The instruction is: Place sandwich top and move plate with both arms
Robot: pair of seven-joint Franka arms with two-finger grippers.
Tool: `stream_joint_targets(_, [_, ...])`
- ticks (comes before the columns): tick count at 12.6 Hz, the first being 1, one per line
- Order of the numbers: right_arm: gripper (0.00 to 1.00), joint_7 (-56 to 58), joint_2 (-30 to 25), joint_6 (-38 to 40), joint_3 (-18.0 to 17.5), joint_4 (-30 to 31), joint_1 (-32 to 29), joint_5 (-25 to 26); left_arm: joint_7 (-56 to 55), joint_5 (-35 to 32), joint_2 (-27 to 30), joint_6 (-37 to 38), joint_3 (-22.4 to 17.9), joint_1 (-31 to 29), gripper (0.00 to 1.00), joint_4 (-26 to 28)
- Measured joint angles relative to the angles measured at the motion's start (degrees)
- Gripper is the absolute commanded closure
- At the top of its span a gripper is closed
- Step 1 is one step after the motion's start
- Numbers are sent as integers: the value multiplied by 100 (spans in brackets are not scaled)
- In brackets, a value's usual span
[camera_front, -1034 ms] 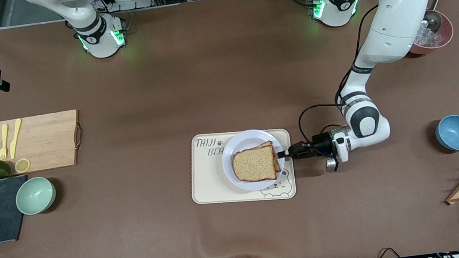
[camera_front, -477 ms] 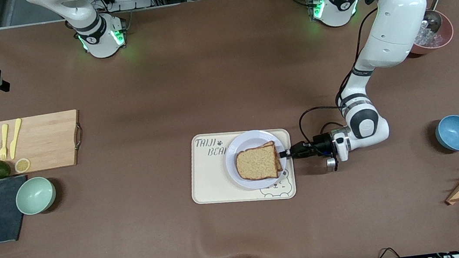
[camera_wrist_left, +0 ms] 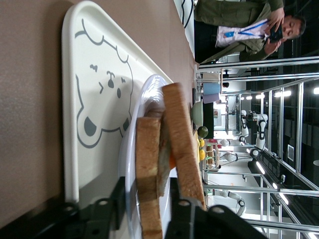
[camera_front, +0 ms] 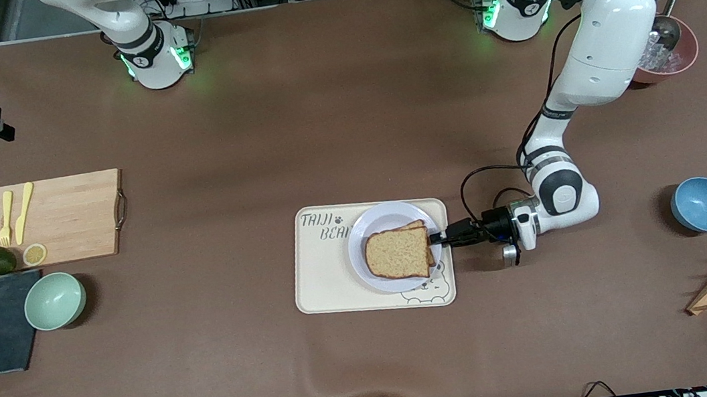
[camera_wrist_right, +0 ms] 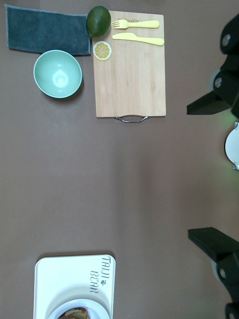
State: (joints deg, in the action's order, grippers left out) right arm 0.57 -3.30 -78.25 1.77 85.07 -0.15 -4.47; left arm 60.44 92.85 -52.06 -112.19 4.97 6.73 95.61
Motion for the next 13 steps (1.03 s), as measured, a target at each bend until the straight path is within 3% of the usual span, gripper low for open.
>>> stream_joint_targets(13, [0, 0, 0, 0, 2, 0, 0, 0, -82, -127, 31, 208, -76, -257, 0, -122])
